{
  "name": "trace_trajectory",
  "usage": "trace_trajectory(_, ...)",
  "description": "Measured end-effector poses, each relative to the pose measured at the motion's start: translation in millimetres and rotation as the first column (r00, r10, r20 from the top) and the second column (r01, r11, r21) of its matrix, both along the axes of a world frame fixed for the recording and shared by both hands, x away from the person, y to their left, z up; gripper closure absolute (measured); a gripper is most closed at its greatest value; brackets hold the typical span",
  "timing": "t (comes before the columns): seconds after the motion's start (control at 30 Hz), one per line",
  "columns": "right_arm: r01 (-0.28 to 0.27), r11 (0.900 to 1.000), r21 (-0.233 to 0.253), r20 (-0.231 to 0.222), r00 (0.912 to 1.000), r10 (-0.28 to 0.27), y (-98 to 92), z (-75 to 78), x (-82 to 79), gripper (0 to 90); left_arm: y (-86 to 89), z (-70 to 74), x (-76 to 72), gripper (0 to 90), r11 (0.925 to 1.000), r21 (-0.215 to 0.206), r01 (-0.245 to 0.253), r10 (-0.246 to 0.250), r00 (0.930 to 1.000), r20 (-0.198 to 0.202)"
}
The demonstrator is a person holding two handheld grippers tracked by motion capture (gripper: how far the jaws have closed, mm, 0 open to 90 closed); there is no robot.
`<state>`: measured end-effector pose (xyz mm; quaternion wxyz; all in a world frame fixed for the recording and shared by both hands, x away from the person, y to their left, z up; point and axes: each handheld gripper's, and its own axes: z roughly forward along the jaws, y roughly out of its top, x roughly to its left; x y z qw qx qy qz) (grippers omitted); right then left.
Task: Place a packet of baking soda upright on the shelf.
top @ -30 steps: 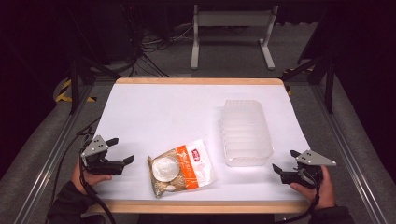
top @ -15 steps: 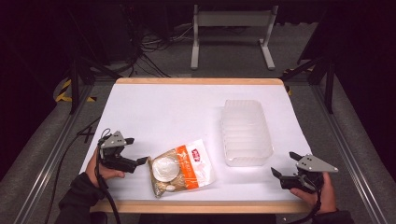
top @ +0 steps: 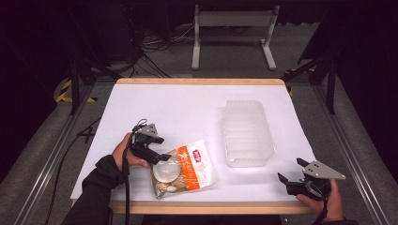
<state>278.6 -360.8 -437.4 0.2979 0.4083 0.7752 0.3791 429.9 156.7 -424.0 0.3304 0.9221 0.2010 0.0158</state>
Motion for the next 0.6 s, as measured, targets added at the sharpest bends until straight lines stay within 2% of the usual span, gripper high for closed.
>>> trace_trajectory(0.03, 0.002, 1.0, 0.001, 0.0, 1.0, -0.002, -0.6, -0.2, -0.3, 12.8, 0.0, 0.0, 0.0, 23.4, 1.0, 0.0, 0.0, 0.0, 1.0, 0.0)
trace_trajectory(0.07, 0.006, 1.0, 0.001, -0.003, 1.0, -0.006, -1.1, -0.7, -1.0, 12.8, -8.0, -2.2, 4.3, 22.5, 0.9993, -0.003, 0.037, -0.037, 0.9991, -0.022)
trace_trajectory(0.1, 0.006, 1.0, 0.001, -0.003, 1.0, -0.006, -1.1, -0.7, -1.0, 12.8, -8.0, -2.2, 4.3, 22.5, 0.9993, -0.003, 0.037, -0.037, 0.9991, -0.022)
trace_trajectory(0.13, 0.005, 1.0, -0.001, -0.002, 1.0, -0.005, -1.3, -0.9, -1.3, 12.8, -12.4, -3.1, 7.5, 22.5, 0.9992, 0.007, 0.039, -0.039, 0.9982, -0.046)
trace_trajectory(0.17, 0.006, 1.0, -0.005, -0.004, 1.0, -0.006, -1.0, -1.1, -2.2, 12.9, -16.4, -3.1, 10.0, 22.3, 0.9984, 0.018, 0.053, -0.052, 0.9975, -0.048)
trace_trajectory(0.3, 0.006, 1.0, -0.012, -0.008, 0.9999, -0.007, -0.4, -2.3, -3.9, 12.9, -29.2, -1.5, 15.8, 22.2, 0.9965, 0.014, 0.082, -0.081, 0.9949, -0.061)
trace_trajectory(0.47, 0.005, 1.0, -0.013, -0.004, 1.0, -0.005, -0.7, -2.5, -3.7, 12.9, -48.0, -2.9, 18.8, 22.3, 0.9897, 0.078, 0.12, -0.115, 0.9917, -0.056)
trace_trajectory(0.53, 0.006, 1.0, -0.013, -0.006, 1.0, -0.006, -0.9, -2.7, -3.4, 12.9, -52.5, -3.3, 20.7, 22.3, 0.9895, 0.063, 0.131, -0.127, 0.9899, -0.064)
trace_trajectory(0.6, 0.005, 1.0, -0.014, -0.005, 1.0, -0.005, -0.9, -2.7, -3.2, 12.9, -58.0, -4.3, 22.2, 22.3, 0.9875, 0.071, 0.141, -0.135, 0.9879, -0.076)
